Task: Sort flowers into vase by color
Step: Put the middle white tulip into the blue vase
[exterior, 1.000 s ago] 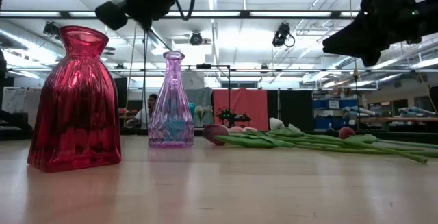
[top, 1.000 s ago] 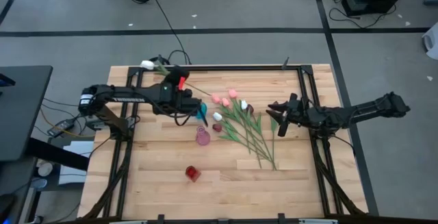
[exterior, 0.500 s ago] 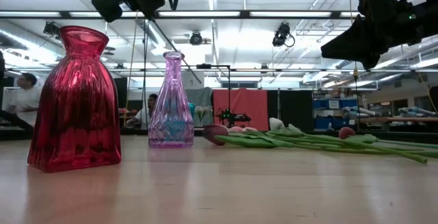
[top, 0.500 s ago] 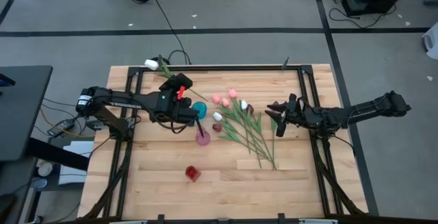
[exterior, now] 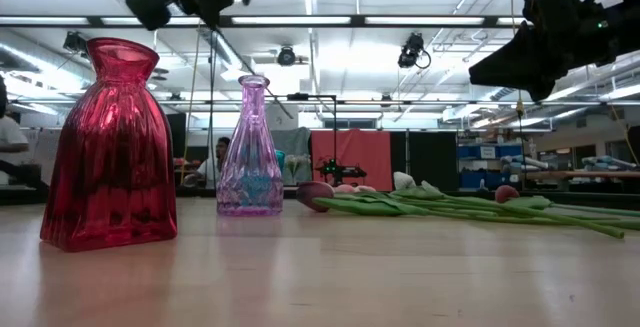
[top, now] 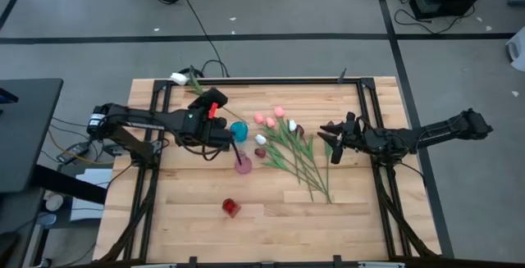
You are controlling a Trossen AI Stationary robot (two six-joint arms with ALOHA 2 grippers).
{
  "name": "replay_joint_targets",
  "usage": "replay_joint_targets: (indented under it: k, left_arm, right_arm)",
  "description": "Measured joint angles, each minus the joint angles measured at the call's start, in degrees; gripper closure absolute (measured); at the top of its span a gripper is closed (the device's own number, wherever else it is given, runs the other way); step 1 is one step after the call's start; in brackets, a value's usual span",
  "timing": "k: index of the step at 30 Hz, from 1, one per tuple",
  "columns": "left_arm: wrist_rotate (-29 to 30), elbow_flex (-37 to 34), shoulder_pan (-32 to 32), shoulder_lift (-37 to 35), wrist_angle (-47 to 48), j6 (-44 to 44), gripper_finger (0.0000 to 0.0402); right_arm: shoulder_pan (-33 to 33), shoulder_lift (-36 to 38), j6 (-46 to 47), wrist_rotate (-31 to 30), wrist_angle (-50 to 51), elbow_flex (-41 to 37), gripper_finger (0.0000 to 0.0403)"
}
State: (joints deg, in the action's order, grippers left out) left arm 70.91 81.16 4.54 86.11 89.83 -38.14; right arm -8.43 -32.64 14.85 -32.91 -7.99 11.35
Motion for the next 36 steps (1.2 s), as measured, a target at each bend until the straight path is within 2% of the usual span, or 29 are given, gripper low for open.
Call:
replay_joint_targets:
  k: [4,7,9,21,36]
  left_arm:
    - [0.47,-6.02,-0.04,-3.55,0.31,0.22,0.0378]
    - [4.25,-9.92,0.09,-5.16,0.18,-0.03,0.0378]
    - [4.41,-11.17,0.09,-5.66,0.33,-0.07,0.0378]
    - [7.62,-11.65,1.94,-5.61,-1.74,-0.03,0.0379]
    - [3.0,-11.6,3.48,-5.07,-2.24,-0.38,0.0379]
  right_arm:
    - [0.0,0.02,0.0,0.01,-0.02,0.0,0.0267]
    - [0.0,0.02,-0.01,0.01,-0.71,0.0,0.0267]
    - [0.0,0.02,-0.01,-0.02,-1.34,0.0,0.0267]
    - [0.0,-0.09,-0.46,0.01,-2.29,0.0,0.0267]
    - [0.0,-0.09,-0.48,0.01,-2.45,0.0,0.0267]
